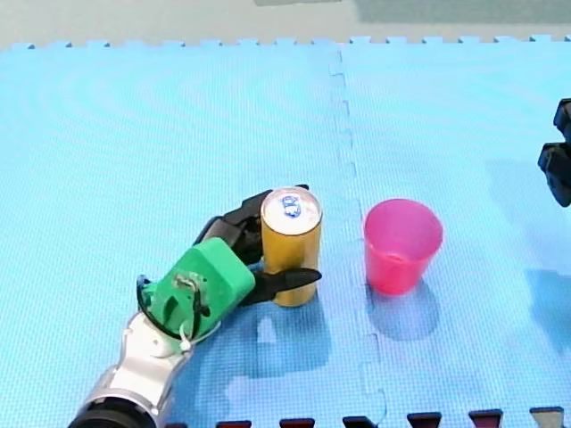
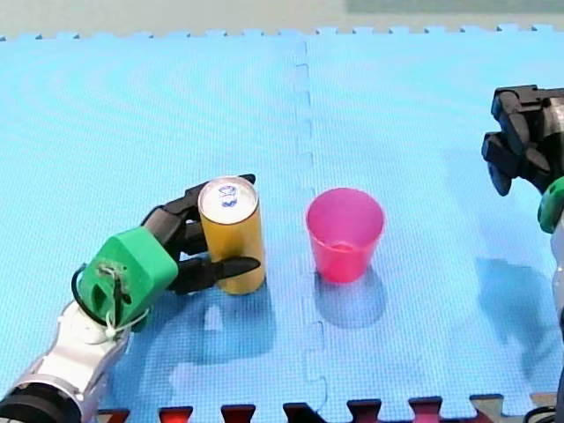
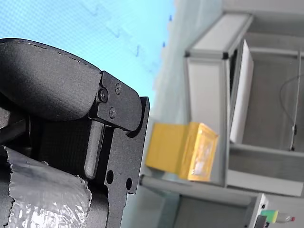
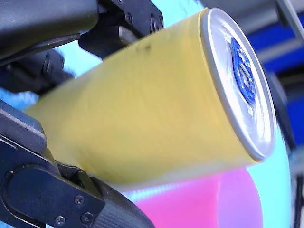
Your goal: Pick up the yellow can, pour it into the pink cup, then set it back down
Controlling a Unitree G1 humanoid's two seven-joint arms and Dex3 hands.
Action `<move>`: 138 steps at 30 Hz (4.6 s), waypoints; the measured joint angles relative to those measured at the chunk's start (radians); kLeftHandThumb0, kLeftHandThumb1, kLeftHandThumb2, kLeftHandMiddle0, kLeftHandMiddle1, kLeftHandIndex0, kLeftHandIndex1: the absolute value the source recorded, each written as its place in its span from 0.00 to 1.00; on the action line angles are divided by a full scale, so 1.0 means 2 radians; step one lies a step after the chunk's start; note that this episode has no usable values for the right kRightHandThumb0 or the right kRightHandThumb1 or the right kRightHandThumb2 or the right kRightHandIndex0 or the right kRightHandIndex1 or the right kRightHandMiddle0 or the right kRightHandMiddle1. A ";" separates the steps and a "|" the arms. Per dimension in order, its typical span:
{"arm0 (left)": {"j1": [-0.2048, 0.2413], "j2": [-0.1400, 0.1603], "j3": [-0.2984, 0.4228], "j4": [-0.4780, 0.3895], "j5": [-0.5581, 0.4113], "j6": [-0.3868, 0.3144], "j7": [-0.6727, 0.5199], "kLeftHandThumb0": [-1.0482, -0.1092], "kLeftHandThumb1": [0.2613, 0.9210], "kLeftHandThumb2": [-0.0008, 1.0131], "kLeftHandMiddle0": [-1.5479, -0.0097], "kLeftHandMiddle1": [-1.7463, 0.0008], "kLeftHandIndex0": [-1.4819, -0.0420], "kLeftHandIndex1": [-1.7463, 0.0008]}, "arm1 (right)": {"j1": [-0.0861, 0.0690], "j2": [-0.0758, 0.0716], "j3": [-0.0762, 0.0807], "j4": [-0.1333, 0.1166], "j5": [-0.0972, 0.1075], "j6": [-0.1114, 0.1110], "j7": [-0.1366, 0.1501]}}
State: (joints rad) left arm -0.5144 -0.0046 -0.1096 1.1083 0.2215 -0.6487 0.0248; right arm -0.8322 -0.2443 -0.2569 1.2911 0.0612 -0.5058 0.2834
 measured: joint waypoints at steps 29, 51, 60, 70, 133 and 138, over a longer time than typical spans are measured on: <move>-0.009 0.009 0.018 -0.002 -0.025 -0.001 0.008 0.73 0.79 0.00 0.16 0.98 0.20 1.00 | 0.001 0.000 0.002 0.000 -0.002 -0.001 -0.002; -0.038 -0.007 0.058 -0.091 -0.062 0.072 0.036 0.75 0.76 0.00 0.12 0.99 0.18 1.00 | 0.004 0.006 0.006 0.000 -0.003 -0.004 -0.004; -0.068 0.006 0.024 -0.099 0.032 0.090 0.143 0.73 0.73 0.00 0.14 1.00 0.20 1.00 | 0.004 0.009 0.009 0.000 -0.004 -0.005 -0.007; -0.105 0.010 -0.019 -0.098 0.099 0.139 0.209 0.65 0.75 0.00 0.13 1.00 0.20 1.00 | 0.007 0.011 0.009 -0.001 -0.002 -0.006 -0.003; -0.153 0.031 -0.222 -0.070 0.314 0.203 0.370 0.78 0.91 0.00 0.13 0.95 0.20 0.99 | 0.009 0.021 0.000 0.000 0.004 -0.008 -0.002; -0.161 0.031 -0.236 -0.055 0.330 0.212 0.398 0.80 0.92 0.00 0.15 0.87 0.17 0.98 | 0.009 0.022 -0.001 0.000 0.004 -0.008 -0.002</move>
State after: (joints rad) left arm -0.8358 0.0565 -0.5810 0.9980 0.8807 -0.2240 0.8206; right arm -0.8150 -0.1999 -0.2587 1.2906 0.0701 -0.5224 0.2795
